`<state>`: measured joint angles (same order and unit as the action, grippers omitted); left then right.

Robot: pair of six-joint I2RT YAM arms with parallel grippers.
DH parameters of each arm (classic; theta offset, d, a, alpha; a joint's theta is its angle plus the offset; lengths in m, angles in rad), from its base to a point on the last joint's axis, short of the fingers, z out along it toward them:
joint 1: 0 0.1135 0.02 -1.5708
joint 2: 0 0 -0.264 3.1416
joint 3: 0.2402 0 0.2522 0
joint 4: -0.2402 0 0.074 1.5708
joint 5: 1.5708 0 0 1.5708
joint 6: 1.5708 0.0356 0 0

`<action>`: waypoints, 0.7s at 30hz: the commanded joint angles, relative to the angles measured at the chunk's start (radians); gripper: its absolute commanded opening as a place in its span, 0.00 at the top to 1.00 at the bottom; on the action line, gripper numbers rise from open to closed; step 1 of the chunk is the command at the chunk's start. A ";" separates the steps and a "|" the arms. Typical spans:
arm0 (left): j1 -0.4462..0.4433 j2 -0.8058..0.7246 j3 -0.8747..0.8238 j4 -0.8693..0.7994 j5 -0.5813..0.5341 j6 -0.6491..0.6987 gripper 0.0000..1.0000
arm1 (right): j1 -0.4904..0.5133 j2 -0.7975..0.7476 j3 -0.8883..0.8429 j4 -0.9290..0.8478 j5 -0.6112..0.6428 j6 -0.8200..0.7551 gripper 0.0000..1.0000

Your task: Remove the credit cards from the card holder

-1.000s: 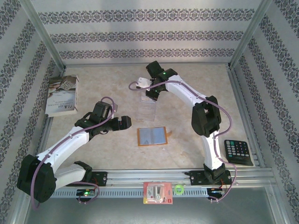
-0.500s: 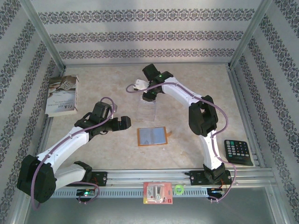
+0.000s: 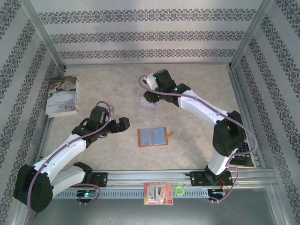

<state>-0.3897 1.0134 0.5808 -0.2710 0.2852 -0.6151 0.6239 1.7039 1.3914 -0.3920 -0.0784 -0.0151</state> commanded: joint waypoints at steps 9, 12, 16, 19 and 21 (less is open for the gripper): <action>0.023 -0.028 -0.072 0.074 -0.041 -0.045 0.00 | 0.284 -0.107 -0.357 -0.076 0.044 0.323 0.57; 0.024 -0.048 -0.086 0.076 -0.043 -0.044 0.00 | 0.350 -0.053 -0.340 -0.066 0.078 0.325 0.58; 0.025 -0.065 -0.096 0.066 -0.043 -0.041 0.00 | 0.392 0.012 -0.299 -0.068 0.122 0.302 0.60; 0.026 -0.069 -0.098 0.051 -0.044 -0.034 0.00 | 0.407 0.051 -0.281 -0.076 0.136 0.294 0.60; 0.027 -0.074 -0.101 0.050 -0.041 -0.032 0.00 | 0.413 0.070 -0.278 -0.072 0.148 0.292 0.60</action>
<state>-0.3775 0.9562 0.4957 -0.2241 0.2565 -0.6449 1.0229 1.7519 1.0813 -0.4526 0.0162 0.2825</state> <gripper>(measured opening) 0.997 0.402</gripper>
